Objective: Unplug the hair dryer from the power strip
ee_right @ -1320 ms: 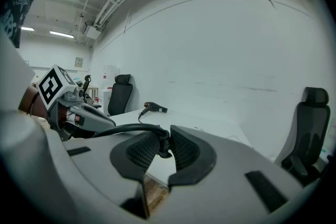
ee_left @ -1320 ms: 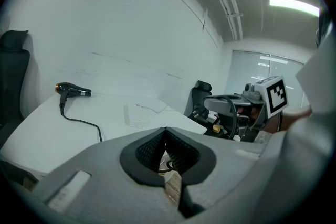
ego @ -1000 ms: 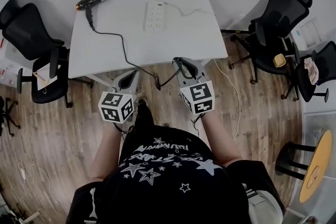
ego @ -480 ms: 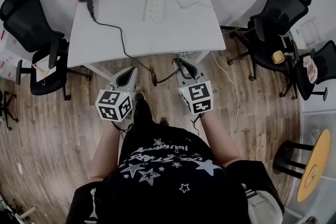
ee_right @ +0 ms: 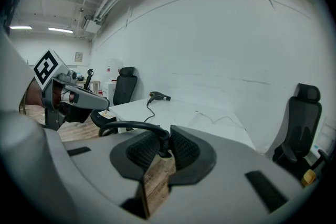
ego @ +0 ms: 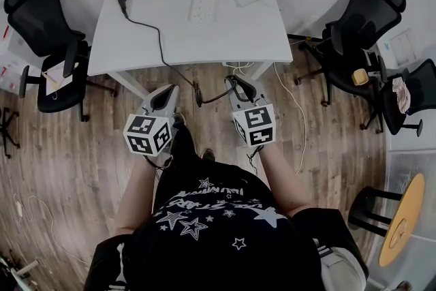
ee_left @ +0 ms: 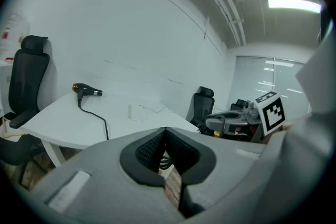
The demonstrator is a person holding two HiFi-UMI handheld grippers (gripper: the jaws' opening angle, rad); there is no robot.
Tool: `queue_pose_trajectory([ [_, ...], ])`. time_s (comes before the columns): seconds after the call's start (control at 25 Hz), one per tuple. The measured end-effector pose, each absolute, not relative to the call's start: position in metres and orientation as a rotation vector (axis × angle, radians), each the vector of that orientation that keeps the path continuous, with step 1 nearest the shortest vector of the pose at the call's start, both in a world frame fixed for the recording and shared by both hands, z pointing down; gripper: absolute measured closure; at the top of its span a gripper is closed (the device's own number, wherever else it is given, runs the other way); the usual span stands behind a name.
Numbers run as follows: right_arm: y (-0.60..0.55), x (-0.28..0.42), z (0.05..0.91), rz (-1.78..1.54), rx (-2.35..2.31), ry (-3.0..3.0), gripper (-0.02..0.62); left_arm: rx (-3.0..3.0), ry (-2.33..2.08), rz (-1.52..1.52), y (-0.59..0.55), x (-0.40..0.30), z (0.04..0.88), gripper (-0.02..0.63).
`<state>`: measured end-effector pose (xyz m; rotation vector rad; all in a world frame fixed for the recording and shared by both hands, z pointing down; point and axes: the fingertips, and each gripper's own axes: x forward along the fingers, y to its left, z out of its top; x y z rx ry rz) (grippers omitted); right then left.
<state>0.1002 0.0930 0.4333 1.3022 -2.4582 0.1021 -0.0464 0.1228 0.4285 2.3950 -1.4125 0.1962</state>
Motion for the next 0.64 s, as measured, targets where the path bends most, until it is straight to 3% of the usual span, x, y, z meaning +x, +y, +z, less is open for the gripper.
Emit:
queue_pose_trajectory([
  [0.64,0.110,0.101,0.439,0.122,1.300,-2.469,0.526,2.399,-1.425,0.189,0.143,-0.046,0.425,0.598],
])
